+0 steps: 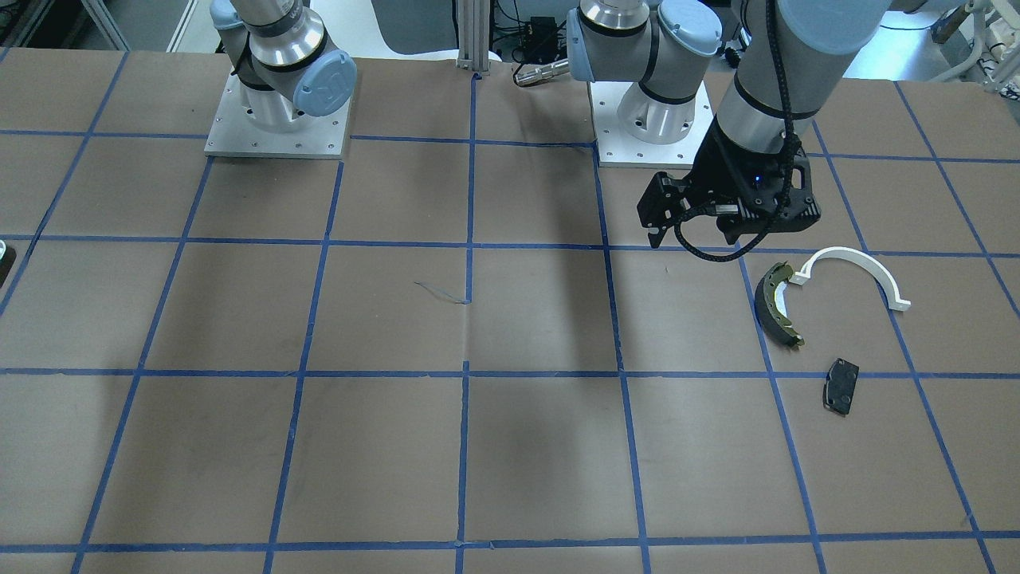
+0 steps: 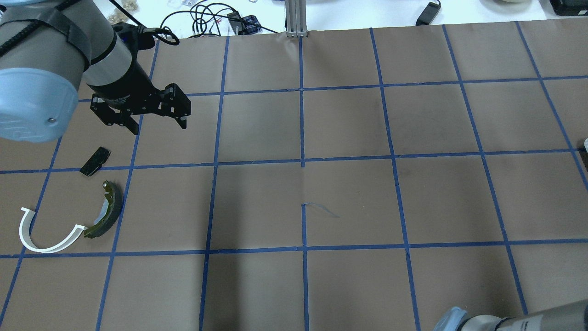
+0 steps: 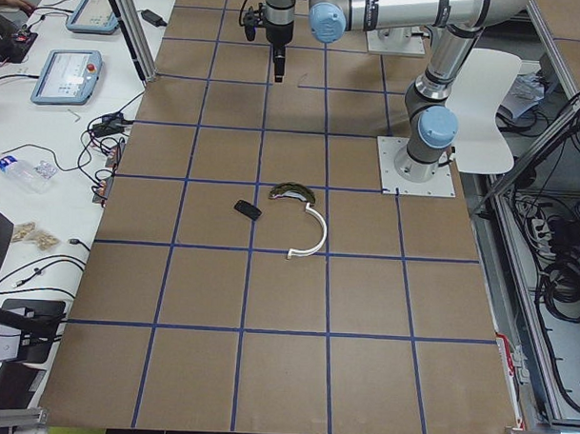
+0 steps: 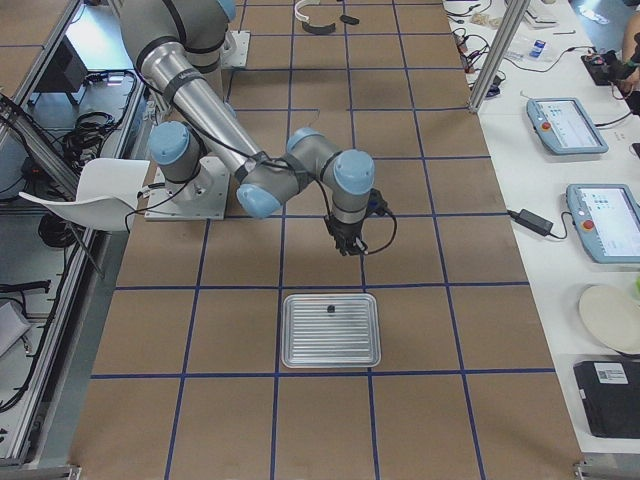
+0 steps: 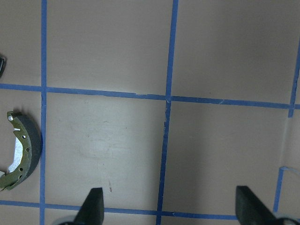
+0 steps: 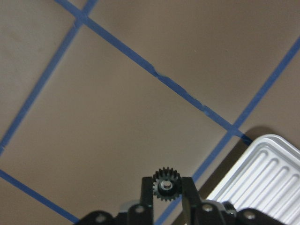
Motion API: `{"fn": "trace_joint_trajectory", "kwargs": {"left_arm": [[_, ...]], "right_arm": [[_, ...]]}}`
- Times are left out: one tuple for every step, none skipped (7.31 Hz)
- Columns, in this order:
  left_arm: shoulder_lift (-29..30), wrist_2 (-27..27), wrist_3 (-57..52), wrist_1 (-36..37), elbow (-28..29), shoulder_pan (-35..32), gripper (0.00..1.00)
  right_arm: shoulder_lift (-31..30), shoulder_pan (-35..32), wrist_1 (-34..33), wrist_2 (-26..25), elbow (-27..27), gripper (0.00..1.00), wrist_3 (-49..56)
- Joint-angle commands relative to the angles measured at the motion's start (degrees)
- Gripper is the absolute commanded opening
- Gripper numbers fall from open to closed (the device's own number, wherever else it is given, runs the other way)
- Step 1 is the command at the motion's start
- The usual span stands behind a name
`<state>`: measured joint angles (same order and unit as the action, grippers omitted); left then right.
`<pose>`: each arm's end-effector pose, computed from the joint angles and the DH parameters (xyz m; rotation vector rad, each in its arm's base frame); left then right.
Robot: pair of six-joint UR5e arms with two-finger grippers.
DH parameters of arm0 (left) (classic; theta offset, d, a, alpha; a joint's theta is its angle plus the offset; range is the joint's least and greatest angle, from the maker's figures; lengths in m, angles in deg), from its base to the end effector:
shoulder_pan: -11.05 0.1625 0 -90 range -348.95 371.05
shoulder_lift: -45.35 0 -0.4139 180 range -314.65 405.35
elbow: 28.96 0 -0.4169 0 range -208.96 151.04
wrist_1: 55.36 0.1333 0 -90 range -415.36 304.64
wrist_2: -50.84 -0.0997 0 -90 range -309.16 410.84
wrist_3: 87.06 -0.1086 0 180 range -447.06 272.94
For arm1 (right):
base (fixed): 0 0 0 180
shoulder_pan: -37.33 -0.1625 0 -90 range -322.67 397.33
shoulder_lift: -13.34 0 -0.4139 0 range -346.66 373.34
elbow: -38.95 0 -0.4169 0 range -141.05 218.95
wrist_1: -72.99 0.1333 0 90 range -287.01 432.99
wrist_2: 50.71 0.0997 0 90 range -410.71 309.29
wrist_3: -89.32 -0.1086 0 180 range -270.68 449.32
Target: Place bearing gear from tray to pile
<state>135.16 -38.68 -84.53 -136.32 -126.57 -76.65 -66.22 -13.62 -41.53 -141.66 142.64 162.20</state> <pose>-0.1134 -0.5197 0.4168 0.1318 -3.1301 0.0443 -0.2481 -0.5146 0.2912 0.9096 -2.9914 -0.0155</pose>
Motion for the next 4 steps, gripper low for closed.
{"fn": "trace_joint_trajectory", "kwargs": {"left_arm": [[0.62,0.22,0.01,2.47,-0.38,0.24,1.00],[0.80,0.31,0.18,2.47,-0.29,0.16,1.00],[0.45,0.22,0.10,2.47,-0.55,0.16,1.00],[0.19,0.05,0.10,2.56,-1.69,0.16,1.00]], "right_arm": [[-2.88,-15.85,0.08,0.06,3.53,0.15,-24.87],[-2.79,-23.42,-0.18,0.06,3.53,0.15,-38.73],[-2.10,-30.10,-0.45,0.06,3.62,0.15,-50.44],[-0.87,-35.39,-2.10,1.28,3.53,0.15,-60.21]]}}
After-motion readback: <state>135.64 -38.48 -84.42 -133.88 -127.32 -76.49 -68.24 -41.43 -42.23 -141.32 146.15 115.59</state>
